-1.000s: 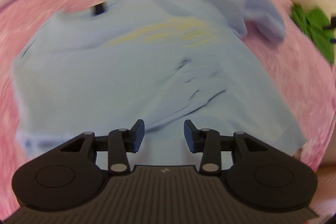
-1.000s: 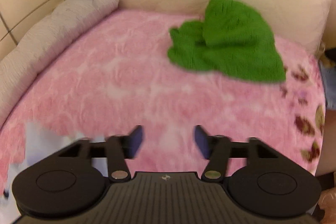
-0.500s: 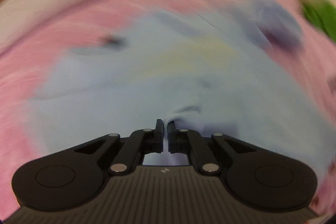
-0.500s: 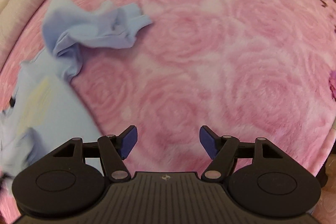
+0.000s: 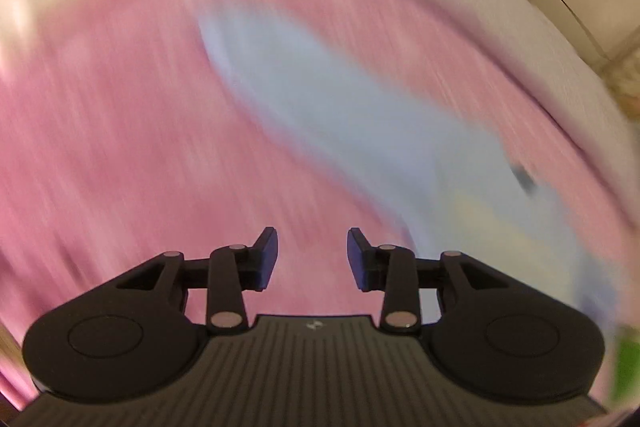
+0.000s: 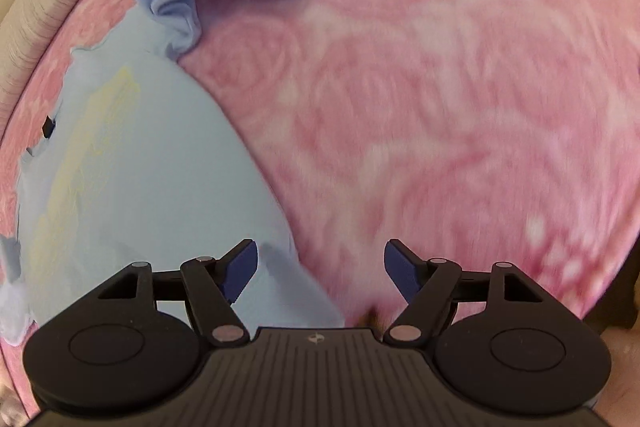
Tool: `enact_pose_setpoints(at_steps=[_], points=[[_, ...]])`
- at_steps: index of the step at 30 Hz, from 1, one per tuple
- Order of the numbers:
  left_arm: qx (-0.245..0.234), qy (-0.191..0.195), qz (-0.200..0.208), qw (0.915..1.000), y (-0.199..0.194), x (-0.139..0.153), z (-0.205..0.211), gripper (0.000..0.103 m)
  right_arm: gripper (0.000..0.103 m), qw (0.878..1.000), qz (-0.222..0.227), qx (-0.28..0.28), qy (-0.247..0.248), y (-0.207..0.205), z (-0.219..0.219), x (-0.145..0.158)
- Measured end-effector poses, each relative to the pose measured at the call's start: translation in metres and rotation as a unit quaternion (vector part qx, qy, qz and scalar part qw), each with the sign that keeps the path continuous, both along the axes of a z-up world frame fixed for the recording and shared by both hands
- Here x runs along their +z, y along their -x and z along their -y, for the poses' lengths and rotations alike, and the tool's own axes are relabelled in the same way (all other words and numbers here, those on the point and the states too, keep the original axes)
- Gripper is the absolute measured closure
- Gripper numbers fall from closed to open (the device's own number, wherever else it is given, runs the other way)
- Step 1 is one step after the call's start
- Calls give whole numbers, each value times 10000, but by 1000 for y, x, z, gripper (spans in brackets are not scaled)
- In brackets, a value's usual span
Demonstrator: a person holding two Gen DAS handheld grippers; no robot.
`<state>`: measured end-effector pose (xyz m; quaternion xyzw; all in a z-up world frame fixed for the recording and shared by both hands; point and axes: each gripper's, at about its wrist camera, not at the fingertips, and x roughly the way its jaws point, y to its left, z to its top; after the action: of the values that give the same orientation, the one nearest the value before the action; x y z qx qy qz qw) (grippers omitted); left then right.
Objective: Fold clothes
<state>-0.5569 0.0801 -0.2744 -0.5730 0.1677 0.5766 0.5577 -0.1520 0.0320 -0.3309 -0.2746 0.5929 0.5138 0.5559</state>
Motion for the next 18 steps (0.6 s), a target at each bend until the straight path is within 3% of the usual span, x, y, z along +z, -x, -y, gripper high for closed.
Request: enact_pose_setpoints(at_steps=[2,4,7,11,12,13,14,18], points=[[-193,301,928,9950,-32,-36,31,70,30,9999,-129,-60,-25,1,12,-5],[-287,278,1525,9875,-61,-62,56,68,30,9999,-109,-63,-88,1,23,-9],[-96,-62,1897,9818,-83,-84,73,56,29,9994,-168,-60,-302,-1,32,-15],[150,-322,2112,9768,-101,-101,72,50,26,9972,-356,3,-657,1,36,-21],[103,-326,2163,9757,-106,-103,70,51,30,9960,-445,168,-760,4,35,-21],[11,-331,2222,9744,-110,-103,66,65,56,9942,-537,341,-866,7,35,-21],[-71,-292,2332,9720,-112,-103,62,77,88,9934,-660,470,-814,10,33,-21],[40,-182,3156,9487,-97,-75,56,88,93,9855,-1296,886,-650,12,28,-5]])
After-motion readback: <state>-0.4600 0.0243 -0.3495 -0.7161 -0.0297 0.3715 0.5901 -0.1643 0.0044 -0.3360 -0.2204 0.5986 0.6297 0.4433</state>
